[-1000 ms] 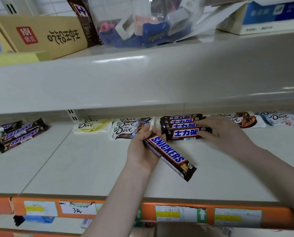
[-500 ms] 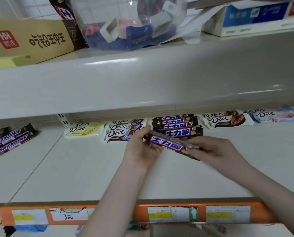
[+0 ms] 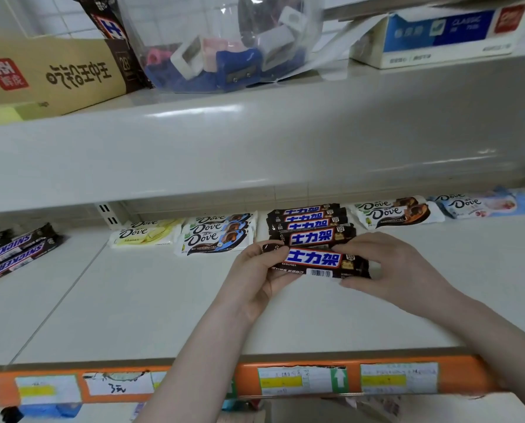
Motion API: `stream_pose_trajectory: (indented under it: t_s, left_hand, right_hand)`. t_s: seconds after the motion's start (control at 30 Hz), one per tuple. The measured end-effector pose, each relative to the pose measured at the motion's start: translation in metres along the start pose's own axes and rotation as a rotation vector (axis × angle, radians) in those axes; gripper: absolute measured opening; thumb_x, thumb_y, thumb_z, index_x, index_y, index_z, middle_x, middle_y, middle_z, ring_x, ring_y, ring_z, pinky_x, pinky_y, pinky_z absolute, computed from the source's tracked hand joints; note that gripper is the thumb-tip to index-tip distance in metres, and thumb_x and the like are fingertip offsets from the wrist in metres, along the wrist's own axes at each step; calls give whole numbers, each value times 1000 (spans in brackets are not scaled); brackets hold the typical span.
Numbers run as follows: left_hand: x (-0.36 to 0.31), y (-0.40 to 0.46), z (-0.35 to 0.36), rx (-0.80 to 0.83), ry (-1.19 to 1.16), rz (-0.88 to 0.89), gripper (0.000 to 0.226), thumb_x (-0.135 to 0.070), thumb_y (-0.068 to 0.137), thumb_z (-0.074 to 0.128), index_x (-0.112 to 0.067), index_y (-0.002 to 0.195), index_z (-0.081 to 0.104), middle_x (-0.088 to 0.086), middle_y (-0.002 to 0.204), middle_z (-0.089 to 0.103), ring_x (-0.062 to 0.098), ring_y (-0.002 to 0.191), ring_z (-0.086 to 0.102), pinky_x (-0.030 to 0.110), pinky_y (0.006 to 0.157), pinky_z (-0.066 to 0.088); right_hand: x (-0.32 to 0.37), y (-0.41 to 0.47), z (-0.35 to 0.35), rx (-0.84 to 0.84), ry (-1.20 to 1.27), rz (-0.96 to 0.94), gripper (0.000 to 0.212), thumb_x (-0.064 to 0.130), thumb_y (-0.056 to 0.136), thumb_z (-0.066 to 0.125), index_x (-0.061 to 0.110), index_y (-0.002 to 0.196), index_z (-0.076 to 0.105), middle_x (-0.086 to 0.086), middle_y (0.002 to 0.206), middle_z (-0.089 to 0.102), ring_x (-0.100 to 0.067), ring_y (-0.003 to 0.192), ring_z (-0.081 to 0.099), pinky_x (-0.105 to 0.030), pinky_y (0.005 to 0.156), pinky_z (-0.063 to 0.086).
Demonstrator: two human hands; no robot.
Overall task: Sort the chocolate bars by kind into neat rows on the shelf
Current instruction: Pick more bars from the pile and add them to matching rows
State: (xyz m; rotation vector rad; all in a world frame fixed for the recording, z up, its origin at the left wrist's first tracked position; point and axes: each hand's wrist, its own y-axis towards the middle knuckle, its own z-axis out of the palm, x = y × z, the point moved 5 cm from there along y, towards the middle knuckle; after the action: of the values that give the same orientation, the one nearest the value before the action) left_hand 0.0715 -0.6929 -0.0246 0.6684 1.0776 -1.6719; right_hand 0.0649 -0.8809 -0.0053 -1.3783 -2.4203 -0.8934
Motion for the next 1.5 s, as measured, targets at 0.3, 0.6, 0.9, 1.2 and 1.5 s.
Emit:
stream_pose_trajectory:
  t_s: [0.3, 0.6, 0.9, 1.2, 1.5]
  left_hand:
    - [-10, 6, 3, -71, 1311, 638, 39, -26, 74, 76, -21, 111, 64, -5, 105, 62, 10, 94, 55, 16, 76, 39]
    - [-9, 25, 9, -133, 1770, 982, 45, -51, 72, 54, -15, 90, 74, 4, 78, 66, 26, 69, 61, 34, 61, 51]
    - [-8, 35, 8, -140, 1861, 961, 51, -47, 76, 41, -14, 98, 72, 4, 85, 64, 26, 73, 60, 33, 63, 53]
    - [-9, -3, -6, -473, 1968, 771, 53, -47, 63, 71, -12, 104, 68, 8, 98, 67, 30, 93, 63, 33, 77, 52]
    - [-33, -54, -103, -734, 1951, 552, 63, -38, 55, 83, -3, 105, 67, 20, 104, 68, 42, 98, 63, 49, 79, 52]
  right_hand:
    - [-21, 21, 3, 14, -190, -105, 46, 13, 61, 83, 12, 105, 69, -7, 101, 70, -27, 91, 63, -29, 84, 40]
    - [-38, 37, 16, 52, -210, -61, 41, 12, 67, 79, 12, 107, 69, -9, 108, 67, -28, 100, 61, -28, 87, 37]
    - [-44, 37, 22, 33, -247, -121, 39, 9, 69, 77, 10, 106, 68, -8, 102, 68, -28, 90, 63, -34, 81, 45]
    - [-7, 16, 11, 40, -340, 88, 42, 27, 85, 60, 14, 125, 54, -4, 121, 57, -26, 111, 52, -36, 94, 41]
    - [88, 7, 77, -29, -369, 238, 42, 22, 64, 79, 8, 101, 67, -11, 93, 68, -30, 85, 65, -40, 75, 55]
